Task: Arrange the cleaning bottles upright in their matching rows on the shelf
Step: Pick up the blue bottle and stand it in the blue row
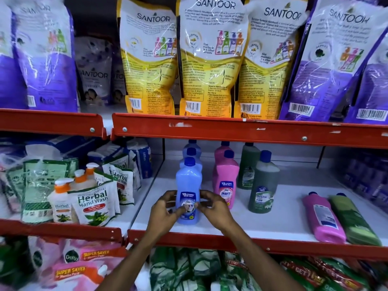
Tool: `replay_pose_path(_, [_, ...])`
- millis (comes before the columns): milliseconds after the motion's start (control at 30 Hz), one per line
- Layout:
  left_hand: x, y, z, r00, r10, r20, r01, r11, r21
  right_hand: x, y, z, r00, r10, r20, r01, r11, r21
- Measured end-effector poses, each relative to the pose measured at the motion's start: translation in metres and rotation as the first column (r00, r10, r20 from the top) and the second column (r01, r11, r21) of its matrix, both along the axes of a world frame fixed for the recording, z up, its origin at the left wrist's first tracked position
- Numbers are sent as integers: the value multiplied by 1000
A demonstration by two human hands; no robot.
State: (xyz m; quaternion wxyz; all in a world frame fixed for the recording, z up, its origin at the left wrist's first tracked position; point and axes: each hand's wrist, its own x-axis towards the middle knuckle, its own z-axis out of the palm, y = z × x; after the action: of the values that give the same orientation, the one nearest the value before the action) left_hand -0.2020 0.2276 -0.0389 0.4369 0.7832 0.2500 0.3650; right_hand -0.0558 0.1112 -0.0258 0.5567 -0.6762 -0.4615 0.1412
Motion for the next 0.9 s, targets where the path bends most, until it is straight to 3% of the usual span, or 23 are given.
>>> replay_pose_path(600, [-28, -32, -2, 1000, -23, -18, 23, 999, -26, -27, -32, -6, 999, 32, 18, -32, 999, 2])
replay_pose_path(667, [-31, -45, -4, 995, 100, -21, -97, 990, 102, -30, -44, -2, 1000, -2, 18, 2, 1000, 1])
replay_pose_path(733, [-33, -64, 0, 965, 258, 54, -262, 914, 310, -27, -62, 3, 969, -127, 213, 126, 992, 21])
replay_pose_path(833, [-23, -104, 19, 948, 291, 127, -297, 671, 679, -12, -100, 14, 781, -304, 546, 320, 945, 67])
replay_pose_path(900, [-5, -130, 31, 964, 250, 91, -221, 560, 798, 6, -126, 23, 603, -374, 704, 432, 896, 106])
